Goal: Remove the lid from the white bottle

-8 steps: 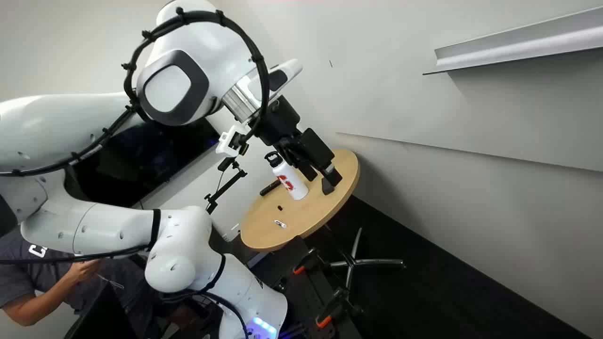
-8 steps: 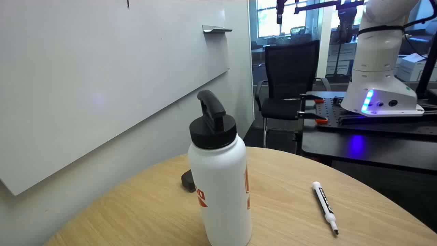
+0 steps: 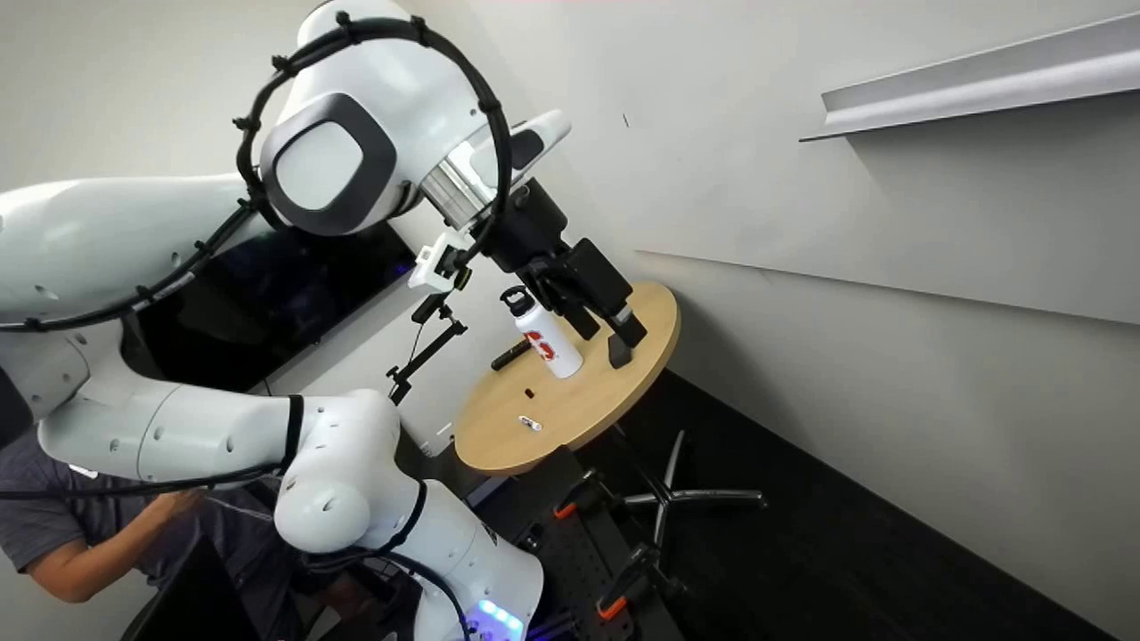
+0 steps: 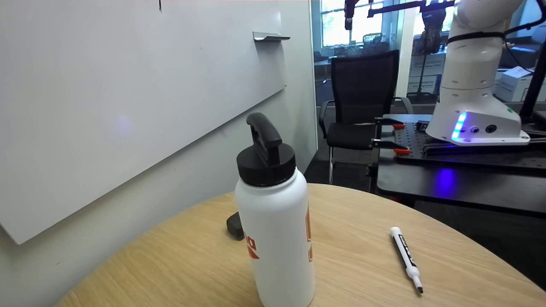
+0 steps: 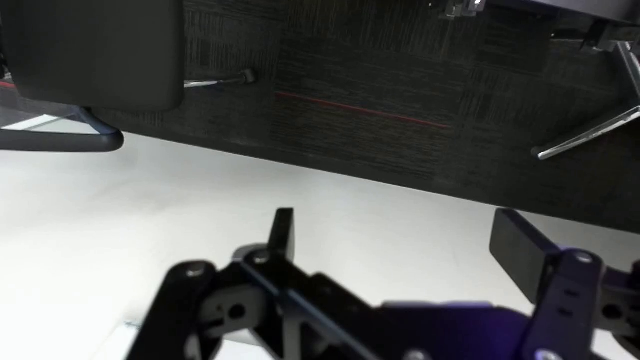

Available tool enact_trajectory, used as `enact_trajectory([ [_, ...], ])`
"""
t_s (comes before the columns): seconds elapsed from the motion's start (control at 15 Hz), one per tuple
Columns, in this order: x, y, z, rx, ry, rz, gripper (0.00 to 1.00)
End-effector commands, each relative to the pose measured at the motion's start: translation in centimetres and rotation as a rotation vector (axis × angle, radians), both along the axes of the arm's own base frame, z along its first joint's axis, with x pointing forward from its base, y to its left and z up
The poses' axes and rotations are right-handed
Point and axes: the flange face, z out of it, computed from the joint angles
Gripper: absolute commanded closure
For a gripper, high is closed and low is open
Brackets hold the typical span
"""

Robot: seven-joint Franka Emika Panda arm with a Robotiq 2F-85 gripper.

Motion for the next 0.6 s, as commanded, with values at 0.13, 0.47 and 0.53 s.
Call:
enact_trajectory([
  [0.13,0.0,8.2,2.2,-0.075,-0.029,0.276,0.00],
  [0.47,-0.7,20.1,4.1,-0.076,-0.040,0.557,0.00],
  [0.53,-1.1,22.6,4.0,-0.065,-0.040,0.614,0.00],
])
